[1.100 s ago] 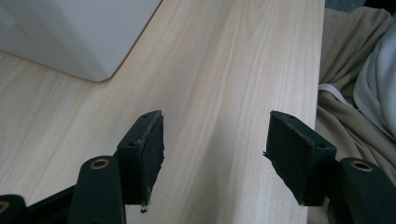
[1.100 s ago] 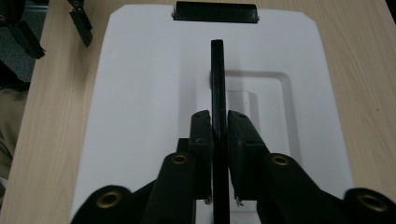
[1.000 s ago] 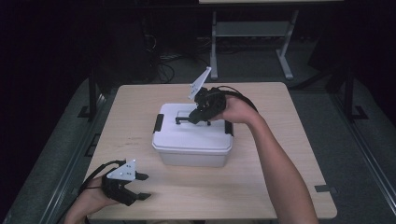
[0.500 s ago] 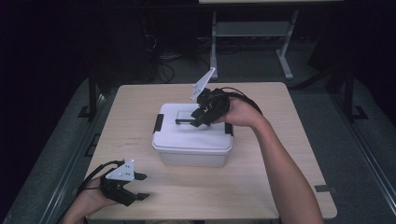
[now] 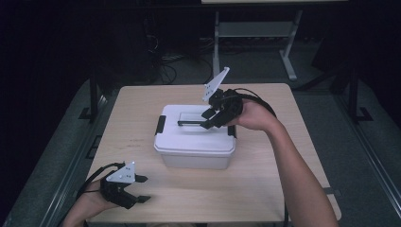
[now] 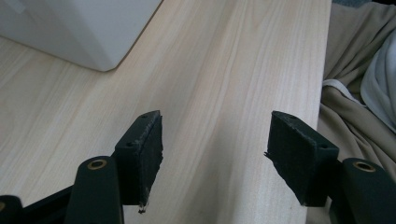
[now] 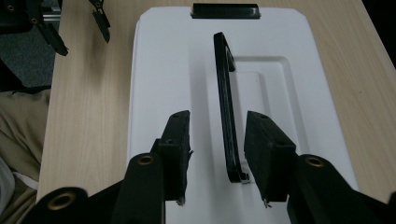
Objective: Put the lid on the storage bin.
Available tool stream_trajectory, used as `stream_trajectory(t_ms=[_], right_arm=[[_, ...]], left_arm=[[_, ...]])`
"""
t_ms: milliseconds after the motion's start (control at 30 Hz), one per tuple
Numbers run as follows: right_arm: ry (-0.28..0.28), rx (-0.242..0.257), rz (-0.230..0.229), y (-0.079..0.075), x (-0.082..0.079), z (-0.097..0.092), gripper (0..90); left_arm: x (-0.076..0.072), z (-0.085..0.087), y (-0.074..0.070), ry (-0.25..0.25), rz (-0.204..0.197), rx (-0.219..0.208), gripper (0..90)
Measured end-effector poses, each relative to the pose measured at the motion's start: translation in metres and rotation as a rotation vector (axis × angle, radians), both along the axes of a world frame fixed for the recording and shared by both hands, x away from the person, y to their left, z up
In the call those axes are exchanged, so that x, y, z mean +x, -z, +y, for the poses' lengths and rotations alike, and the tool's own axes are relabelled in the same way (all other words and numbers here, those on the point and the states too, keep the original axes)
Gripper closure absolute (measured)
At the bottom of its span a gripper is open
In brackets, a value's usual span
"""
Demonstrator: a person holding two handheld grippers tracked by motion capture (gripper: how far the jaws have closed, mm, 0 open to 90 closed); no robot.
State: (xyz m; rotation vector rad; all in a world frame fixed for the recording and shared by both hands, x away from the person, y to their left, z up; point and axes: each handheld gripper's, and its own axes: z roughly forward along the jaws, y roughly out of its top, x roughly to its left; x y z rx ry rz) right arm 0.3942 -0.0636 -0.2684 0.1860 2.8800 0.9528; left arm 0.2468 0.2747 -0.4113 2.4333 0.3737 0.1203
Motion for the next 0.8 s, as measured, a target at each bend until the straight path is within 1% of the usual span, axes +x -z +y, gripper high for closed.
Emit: stream_trajectory(t_ms=[67, 233, 333, 367, 433, 800], right_arm=[[-0.001, 0.008, -0.007, -0.001, 0.0, -0.002, 58.4], [0.013, 0.004, -0.003, -0.003, -0.003, -0.005, 56.1], [0.009, 0.005, -0.012, -0.003, -0.004, -0.007, 55.1], [0.017, 0.001, -0.007, -0.003, -0.005, -0.009, 54.2], [0.02, 0.0, -0.011, -0.004, -0.006, -0.011, 52.2], [0.041, 0.003, -0.024, -0.011, -0.014, -0.029, 51.4]], left_arm=[[0.0, 0.0, 0.0, 0.003, -0.001, 0.0, 35.4], [0.0, 0.001, -0.001, 0.001, 0.0, 0.0, 35.4], [-0.001, 0.002, -0.001, -0.001, -0.002, -0.002, 35.4], [-0.001, 0.002, -0.001, -0.002, -0.002, -0.003, 35.4], [-0.001, 0.002, -0.001, -0.005, -0.002, -0.005, 35.4], [0.0, 0.002, -0.001, -0.01, 0.002, -0.006, 35.4]])
